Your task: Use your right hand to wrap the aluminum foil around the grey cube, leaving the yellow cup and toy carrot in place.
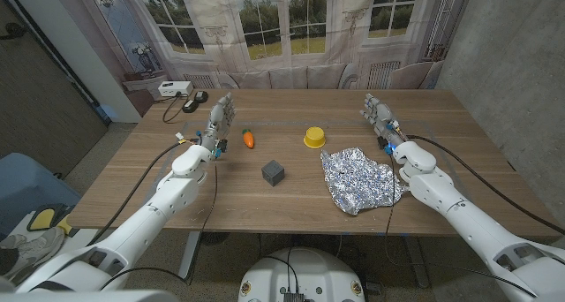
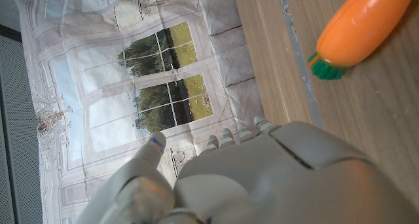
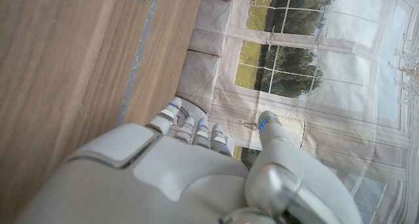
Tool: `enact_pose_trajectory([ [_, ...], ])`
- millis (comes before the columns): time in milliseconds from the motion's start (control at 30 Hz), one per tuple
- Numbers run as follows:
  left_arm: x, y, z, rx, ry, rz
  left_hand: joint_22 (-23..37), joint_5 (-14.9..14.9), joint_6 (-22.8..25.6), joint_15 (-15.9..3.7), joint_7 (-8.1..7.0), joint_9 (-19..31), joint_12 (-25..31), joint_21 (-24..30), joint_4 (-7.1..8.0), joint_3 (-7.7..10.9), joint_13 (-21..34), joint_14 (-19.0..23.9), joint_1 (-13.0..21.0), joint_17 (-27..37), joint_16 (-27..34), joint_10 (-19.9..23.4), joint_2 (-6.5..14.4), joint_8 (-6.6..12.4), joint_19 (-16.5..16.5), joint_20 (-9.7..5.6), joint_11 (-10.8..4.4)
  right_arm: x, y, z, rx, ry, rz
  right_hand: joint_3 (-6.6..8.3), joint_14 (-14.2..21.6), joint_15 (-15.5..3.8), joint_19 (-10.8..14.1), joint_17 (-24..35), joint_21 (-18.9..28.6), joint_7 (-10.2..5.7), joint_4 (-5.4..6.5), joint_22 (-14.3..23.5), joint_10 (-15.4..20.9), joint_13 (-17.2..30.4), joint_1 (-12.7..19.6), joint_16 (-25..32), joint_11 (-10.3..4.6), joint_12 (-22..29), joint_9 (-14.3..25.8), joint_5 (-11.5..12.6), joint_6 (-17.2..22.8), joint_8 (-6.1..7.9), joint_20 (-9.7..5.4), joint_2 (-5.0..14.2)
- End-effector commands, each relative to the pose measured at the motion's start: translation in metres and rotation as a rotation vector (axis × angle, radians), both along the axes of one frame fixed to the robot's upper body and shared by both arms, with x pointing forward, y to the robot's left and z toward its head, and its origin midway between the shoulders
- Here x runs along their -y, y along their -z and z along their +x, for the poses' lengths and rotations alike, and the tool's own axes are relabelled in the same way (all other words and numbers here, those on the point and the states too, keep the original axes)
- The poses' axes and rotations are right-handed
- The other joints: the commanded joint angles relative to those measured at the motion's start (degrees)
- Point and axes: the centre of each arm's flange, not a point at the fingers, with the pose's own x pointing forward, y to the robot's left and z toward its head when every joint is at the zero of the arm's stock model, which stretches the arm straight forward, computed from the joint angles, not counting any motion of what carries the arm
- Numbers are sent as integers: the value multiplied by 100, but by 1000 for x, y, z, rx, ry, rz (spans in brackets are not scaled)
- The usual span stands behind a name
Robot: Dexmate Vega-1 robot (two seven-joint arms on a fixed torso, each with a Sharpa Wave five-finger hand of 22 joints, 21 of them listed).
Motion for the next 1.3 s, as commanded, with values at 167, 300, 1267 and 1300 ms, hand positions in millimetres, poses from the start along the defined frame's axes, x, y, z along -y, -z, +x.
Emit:
enact_pose_trajectory([
  [167, -3, 0, 9, -2, 2, 1, 21, 23, -1285, 19, -3, 0, 32, 28, 21, -11, -8, -1188, -30, 12, 43, -1192, 17, 38, -585, 35, 42, -12, -8, -13, 19, 167, -188, -31, 65, 220, 34, -83, 59, -4, -86, 12, 143, -69, 87, 76, 182, 28, -4, 30, 184, 127, 80, -156],
  [300, -4, 0, 7, -4, 5, 10, 23, 28, -1279, 66, -9, -7, 43, 33, 31, -31, -23, -1170, -44, 9, 61, -1174, 5, 49, -584, 81, 83, -16, -6, -23, 30, 226, -260, -43, 159, 273, 55, -111, 72, -19, -102, 13, 276, -91, 104, 111, 225, 59, -10, 31, 257, 148, 117, -183],
  [1267, -12, 9, 6, -14, 29, 31, 27, 48, -1188, 162, -10, -22, 67, 64, 51, -102, -72, -1143, -67, -1, 89, -1136, -29, 91, -553, 165, 186, -82, 15, -79, 136, 462, -635, -122, 459, 297, 212, -171, 130, -50, -118, 15, 678, -153, 137, 187, 300, 118, -11, 29, 680, 234, 186, -286],
  [1300, -13, 9, 6, -13, 32, 33, 27, 48, -1182, 165, -13, -23, 69, 66, 51, -103, -74, -1138, -67, -2, 91, -1132, -30, 93, -548, 171, 189, -84, 15, -81, 138, 468, -645, -123, 461, 293, 214, -171, 130, -50, -118, 15, 679, -153, 137, 188, 304, 118, -11, 29, 684, 235, 184, -287],
])
